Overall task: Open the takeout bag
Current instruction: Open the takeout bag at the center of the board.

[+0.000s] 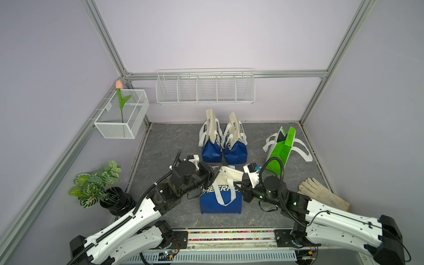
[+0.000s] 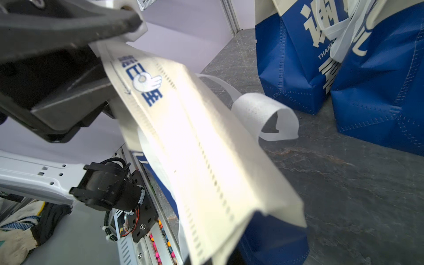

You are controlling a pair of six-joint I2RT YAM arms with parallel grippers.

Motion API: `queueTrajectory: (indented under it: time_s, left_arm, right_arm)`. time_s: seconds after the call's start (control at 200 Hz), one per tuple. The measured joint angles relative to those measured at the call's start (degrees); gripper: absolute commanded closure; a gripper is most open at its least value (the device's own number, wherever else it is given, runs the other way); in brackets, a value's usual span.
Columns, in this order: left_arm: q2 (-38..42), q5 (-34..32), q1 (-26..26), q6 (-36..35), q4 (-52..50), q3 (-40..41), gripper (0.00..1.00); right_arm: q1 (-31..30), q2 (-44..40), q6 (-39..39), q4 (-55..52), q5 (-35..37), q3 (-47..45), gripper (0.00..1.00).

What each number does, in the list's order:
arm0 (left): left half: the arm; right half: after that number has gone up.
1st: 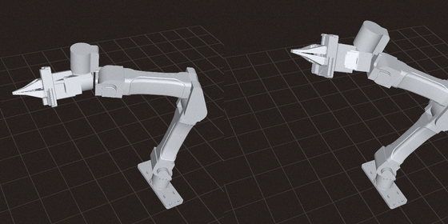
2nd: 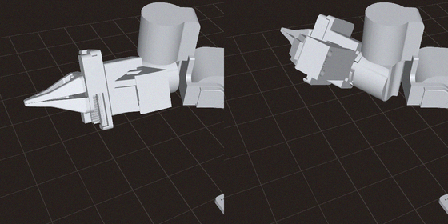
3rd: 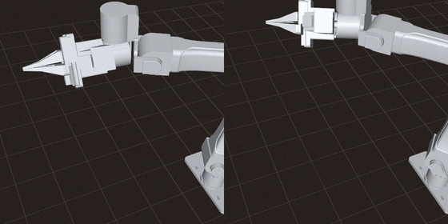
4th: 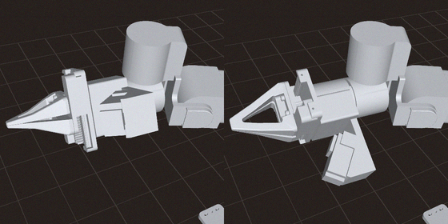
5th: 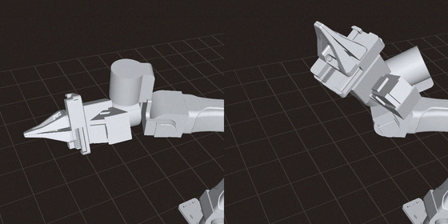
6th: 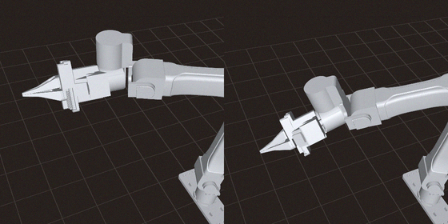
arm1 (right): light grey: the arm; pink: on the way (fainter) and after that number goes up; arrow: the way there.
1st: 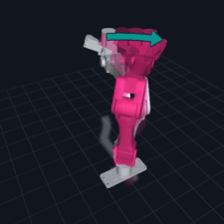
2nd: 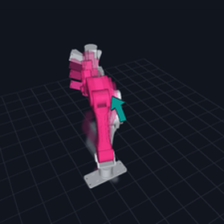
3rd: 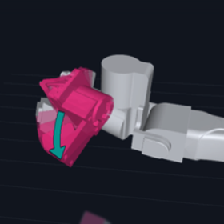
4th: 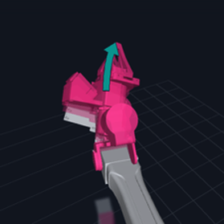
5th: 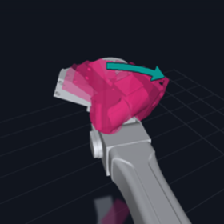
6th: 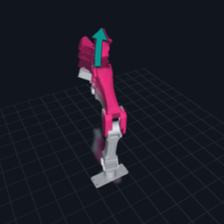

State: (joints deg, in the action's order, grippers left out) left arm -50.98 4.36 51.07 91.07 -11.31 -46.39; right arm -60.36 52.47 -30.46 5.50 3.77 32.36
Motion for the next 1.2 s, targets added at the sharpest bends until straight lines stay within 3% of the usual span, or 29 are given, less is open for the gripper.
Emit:
queueTrajectory:
  time_s: [0.17, 0.3, 0.395, 0.85, 1.085, 1.2]
  left_arm:
    - [-2.21, 1.07, 0.0, -0.22, 0.61, -0.13, 0.61]
    - [-3.06, 1.29, 0.0, -0.17, 0.9, -0.13, 0.79]
    - [-3.96, 1.62, 0.0, -0.17, 1.55, -0.48, 1.0]
    - [-5.68, 3.74, 0.87, -1.42, -4.63, -7.19, 1.0]
    - [-2.62, 4.76, 1.18, 4.17, -3.58, -4.81, 1.0]
    - [0.17, 2.97, 0.96, 6.03, -3.56, -4.7, 1.0]
  right_arm:
    - [0.0, 0.09, 0.04, -0.09, -0.42, 0.17, 0.93]
    - [0.0, 0.44, 0.46, -0.83, -0.46, 0.92, 0.93]
    - [0.0, 0.76, 0.55, -1.55, -0.35, 1.42, 0.93]
    - [-0.15, -4.35, 2.47, -4.68, 8.44, 0.74, 0.93]
    - [-0.37, -4.96, 2.62, -3.87, 10.82, -0.48, 0.93]
    - [2.45, -4.31, 2.38, -4.81, 12.15, -2.8, 0.92]
